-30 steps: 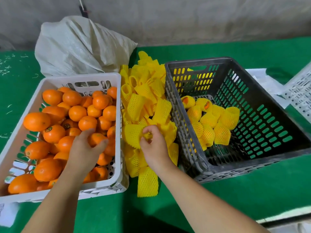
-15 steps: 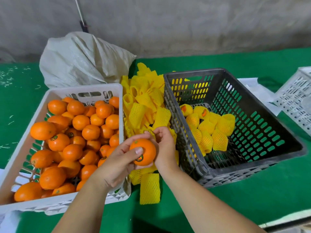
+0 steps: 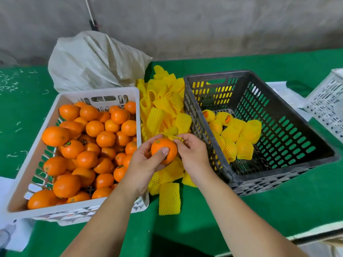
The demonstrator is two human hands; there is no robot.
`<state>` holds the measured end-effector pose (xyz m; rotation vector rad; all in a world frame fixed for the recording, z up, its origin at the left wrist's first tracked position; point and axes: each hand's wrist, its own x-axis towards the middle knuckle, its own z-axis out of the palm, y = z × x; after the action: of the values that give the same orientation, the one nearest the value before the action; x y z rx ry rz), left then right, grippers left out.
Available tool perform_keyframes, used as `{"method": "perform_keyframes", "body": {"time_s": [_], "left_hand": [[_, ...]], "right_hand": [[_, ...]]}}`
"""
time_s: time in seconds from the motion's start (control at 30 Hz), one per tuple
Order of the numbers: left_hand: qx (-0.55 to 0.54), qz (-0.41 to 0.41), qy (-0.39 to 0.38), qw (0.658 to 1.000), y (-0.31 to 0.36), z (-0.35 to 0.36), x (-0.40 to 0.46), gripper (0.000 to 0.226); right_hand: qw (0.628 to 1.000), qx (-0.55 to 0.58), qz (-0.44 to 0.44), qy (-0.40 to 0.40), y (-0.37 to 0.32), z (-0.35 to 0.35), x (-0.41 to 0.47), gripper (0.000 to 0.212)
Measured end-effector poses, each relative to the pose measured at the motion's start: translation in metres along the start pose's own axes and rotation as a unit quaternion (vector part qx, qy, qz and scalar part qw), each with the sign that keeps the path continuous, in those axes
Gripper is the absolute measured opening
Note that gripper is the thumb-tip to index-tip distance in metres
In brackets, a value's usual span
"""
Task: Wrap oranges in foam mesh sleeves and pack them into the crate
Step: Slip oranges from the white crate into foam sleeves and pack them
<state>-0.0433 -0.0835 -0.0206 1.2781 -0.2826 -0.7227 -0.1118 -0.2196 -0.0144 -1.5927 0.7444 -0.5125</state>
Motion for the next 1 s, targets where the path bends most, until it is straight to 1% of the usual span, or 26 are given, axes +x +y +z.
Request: {"method": "perform_keyframes", "body": {"time_s": [0.1,0.17,0.27,0.3,0.33,0.4,0.43,0.5,0.57,0.63,0.73,0.83,0.93,1.0], "left_hand": [[0.058,0.080,0.053,0.994,-0.003,0.001,-0.005,0.062],[0.096,0.129,0.086,0.983,-0.008,0.000,-0.008,0.064],[0.094,0.147,0.104,0.979,-0.013,-0.004,-0.009,0.053],[0.084,0.137,0.096,0.982,-0.013,-0.007,-0.009,0.051],[0.075,0.119,0.074,0.987,-0.013,-0.010,-0.009,0.053],[0.072,0.077,-0.008,0.994,-0.012,-0.016,-0.008,0.066],[0.090,0.064,-0.047,0.993,-0.012,-0.017,-0.008,0.071],[0.150,0.070,-0.099,0.981,-0.013,-0.014,-0.009,0.077],[0.171,0.098,-0.097,0.976,-0.017,-0.007,-0.010,0.072],[0.156,0.112,-0.064,0.979,-0.017,-0.004,-0.012,0.068],[0.109,0.115,-0.002,0.987,-0.013,-0.003,-0.011,0.070],[0.088,0.123,0.034,0.988,-0.013,-0.003,-0.012,0.070],[0.042,0.123,0.039,0.991,-0.011,-0.004,-0.012,0.064],[0.006,0.108,-0.006,0.994,-0.010,-0.007,-0.014,0.061]], "right_hand": [[0.998,-0.039,-0.040,-0.034,-0.009,-0.009,-0.008,0.006],[0.994,-0.045,-0.069,-0.076,-0.013,-0.013,-0.015,0.005],[0.985,-0.019,-0.119,-0.122,-0.017,-0.009,-0.030,0.004],[0.984,-0.010,-0.128,-0.123,-0.017,-0.005,-0.034,0.006],[0.984,-0.009,-0.137,-0.115,-0.016,-0.001,-0.037,0.008],[0.983,-0.038,-0.162,-0.073,-0.017,0.003,-0.036,0.010],[0.983,-0.058,-0.167,-0.049,-0.019,0.002,-0.034,0.011],[0.983,-0.086,-0.160,-0.035,-0.026,-0.005,-0.026,0.013],[0.976,-0.130,-0.161,-0.069,-0.034,-0.017,-0.019,0.013],[0.963,-0.176,-0.178,-0.101,-0.039,-0.026,-0.017,0.012],[0.951,-0.187,-0.208,-0.135,-0.043,-0.030,-0.026,0.012],[0.946,-0.190,-0.234,-0.123,-0.039,-0.023,-0.038,0.016],[0.953,-0.183,-0.223,-0.098,-0.033,-0.014,-0.044,0.032],[0.954,-0.179,-0.221,-0.099,-0.031,-0.011,-0.044,0.036]]}}
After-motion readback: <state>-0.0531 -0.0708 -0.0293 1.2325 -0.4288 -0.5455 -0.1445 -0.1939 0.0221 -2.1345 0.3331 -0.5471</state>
